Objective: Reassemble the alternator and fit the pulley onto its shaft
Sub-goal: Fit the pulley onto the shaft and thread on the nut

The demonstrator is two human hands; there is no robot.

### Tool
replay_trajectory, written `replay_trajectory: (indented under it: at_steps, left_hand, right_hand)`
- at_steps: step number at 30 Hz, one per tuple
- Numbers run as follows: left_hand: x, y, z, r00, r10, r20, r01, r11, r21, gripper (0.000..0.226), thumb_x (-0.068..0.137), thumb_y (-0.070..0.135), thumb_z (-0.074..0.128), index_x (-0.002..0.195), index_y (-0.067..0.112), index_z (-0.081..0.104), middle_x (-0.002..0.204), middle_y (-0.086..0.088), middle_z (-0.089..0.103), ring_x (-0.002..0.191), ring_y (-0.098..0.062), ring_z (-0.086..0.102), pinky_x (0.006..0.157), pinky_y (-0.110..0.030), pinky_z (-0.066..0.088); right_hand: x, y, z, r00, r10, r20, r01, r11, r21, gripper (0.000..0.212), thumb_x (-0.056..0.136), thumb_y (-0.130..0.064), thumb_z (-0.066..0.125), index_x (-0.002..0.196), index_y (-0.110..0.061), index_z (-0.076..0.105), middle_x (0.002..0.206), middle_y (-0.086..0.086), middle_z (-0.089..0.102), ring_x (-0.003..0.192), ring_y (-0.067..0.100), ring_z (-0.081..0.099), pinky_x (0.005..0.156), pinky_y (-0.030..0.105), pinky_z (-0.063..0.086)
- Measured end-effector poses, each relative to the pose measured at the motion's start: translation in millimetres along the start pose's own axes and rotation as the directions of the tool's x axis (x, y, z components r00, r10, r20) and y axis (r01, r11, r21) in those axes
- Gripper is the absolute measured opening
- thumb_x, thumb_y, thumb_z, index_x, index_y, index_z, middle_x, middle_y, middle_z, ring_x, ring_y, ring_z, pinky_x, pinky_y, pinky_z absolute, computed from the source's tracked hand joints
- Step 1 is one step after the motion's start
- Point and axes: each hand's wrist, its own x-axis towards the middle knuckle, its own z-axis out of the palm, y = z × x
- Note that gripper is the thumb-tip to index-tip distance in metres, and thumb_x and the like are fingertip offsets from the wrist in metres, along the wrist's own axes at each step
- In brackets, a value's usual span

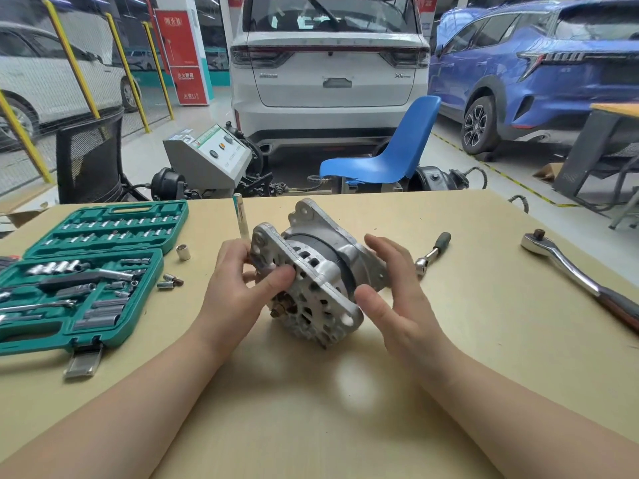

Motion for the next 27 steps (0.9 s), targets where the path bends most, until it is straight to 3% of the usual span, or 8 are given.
replay_trajectory:
  at_steps: [2, 5, 8, 11, 14, 16, 20, 27]
  left_hand:
    - [-1.0, 1.1, 1.3, 1.0, 0.008, -0.016, -0.008, 1.0, 0.012, 0.045, 0.071, 0.064, 0.079, 0.102, 0.035, 0.064, 0.112, 0.015, 0.053, 0.101, -0.036, 0.07, 0.083, -0.053, 0.055]
    - [-0.7, 0.3, 0.3, 1.0, 0.0, -0.017, 0.0, 0.999, -0.043, 0.042, 0.077, 0.071, 0.074, 0.101, 0.038, 0.064, 0.117, 0.004, 0.06, 0.101, -0.036, 0.065, 0.086, -0.048, 0.052]
    - [-0.6, -0.9, 0.2, 0.991, -0.104, 0.089, 0.124, 0.955, -0.268, 0.071, 0.079, 0.084, 0.073, 0.117, 0.026, 0.06, 0.122, -0.017, 0.065, 0.115, -0.038, 0.063, 0.097, -0.062, 0.045]
    - [1.1, -3.4, -0.9, 0.973, -0.108, 0.202, 0.165, 0.943, -0.29, 0.083, 0.084, 0.082, 0.07, 0.134, 0.018, 0.054, 0.133, -0.004, 0.068, 0.132, -0.032, 0.063, 0.11, -0.066, 0.048]
    - [1.4, -4.6, -2.1, 0.971, -0.076, 0.226, 0.137, 0.954, -0.268, 0.081, 0.083, 0.078, 0.075, 0.132, 0.016, 0.055, 0.12, 0.008, 0.072, 0.114, -0.018, 0.069, 0.087, -0.037, 0.062]
    - [0.5, -5.7, -1.6, 0.979, -0.033, 0.204, 0.074, 0.977, -0.2, 0.085, 0.078, 0.068, 0.082, 0.141, 0.017, 0.057, 0.122, 0.006, 0.073, 0.112, -0.017, 0.07, 0.085, -0.029, 0.06]
    - [-3.8, -3.5, 4.6, 0.987, 0.064, 0.145, -0.039, 0.986, -0.164, 0.08, 0.07, 0.053, 0.082, 0.142, 0.025, 0.059, 0.125, 0.001, 0.075, 0.116, -0.011, 0.071, 0.087, -0.026, 0.059]
    - [-1.9, -1.1, 5.3, 0.994, 0.069, 0.082, -0.06, 0.993, -0.101, 0.076, 0.065, 0.057, 0.08, 0.134, 0.029, 0.062, 0.117, -0.001, 0.072, 0.106, -0.017, 0.069, 0.089, -0.04, 0.061]
  right_hand:
    - [-1.8, -0.9, -3.9, 0.999, -0.04, 0.022, 0.04, 0.999, -0.02, 0.085, 0.084, -0.08, 0.058, 0.154, -0.037, 0.036, 0.16, -0.01, 0.031, 0.154, 0.014, 0.028, 0.121, 0.019, 0.025]
    - [-3.4, 1.2, -3.0, 0.992, -0.103, 0.075, 0.113, 0.983, -0.144, 0.098, 0.076, -0.063, 0.079, 0.158, -0.031, 0.035, 0.162, -0.005, 0.029, 0.155, 0.02, 0.027, 0.123, 0.025, 0.028]
    - [-1.5, 2.3, -2.5, 0.995, -0.082, 0.059, 0.09, 0.984, -0.153, 0.088, 0.076, -0.055, 0.078, 0.153, -0.035, 0.041, 0.157, -0.01, 0.036, 0.149, 0.018, 0.036, 0.119, 0.031, 0.036]
    - [4.1, 7.5, -9.2, 0.995, -0.048, 0.085, 0.055, 0.995, -0.085, 0.079, 0.081, -0.053, 0.074, 0.151, -0.037, 0.043, 0.16, -0.014, 0.034, 0.152, 0.015, 0.032, 0.122, 0.031, 0.031]
    - [13.9, 14.2, -19.9, 0.998, 0.019, 0.058, -0.019, 1.0, -0.012, 0.064, 0.088, -0.046, 0.07, 0.147, -0.031, 0.052, 0.162, -0.012, 0.036, 0.152, 0.007, 0.032, 0.121, 0.025, 0.031]
    - [18.1, 17.6, -23.3, 0.996, 0.064, 0.062, -0.067, 0.997, 0.048, 0.045, 0.094, -0.038, 0.065, 0.138, -0.03, 0.061, 0.158, -0.014, 0.042, 0.147, -0.003, 0.037, 0.114, 0.015, 0.036]
    - [16.7, 21.5, -15.6, 0.982, 0.186, 0.027, -0.187, 0.957, 0.223, 0.038, 0.096, -0.038, 0.06, 0.131, -0.025, 0.065, 0.121, -0.008, 0.068, 0.106, 0.003, 0.067, 0.088, 0.018, 0.052]
    - [14.1, 22.4, -7.4, 0.963, 0.27, -0.024, -0.265, 0.957, 0.117, 0.032, 0.092, -0.069, 0.051, 0.093, -0.041, 0.066, 0.089, -0.016, 0.071, 0.086, 0.013, 0.069, 0.078, 0.044, 0.059]
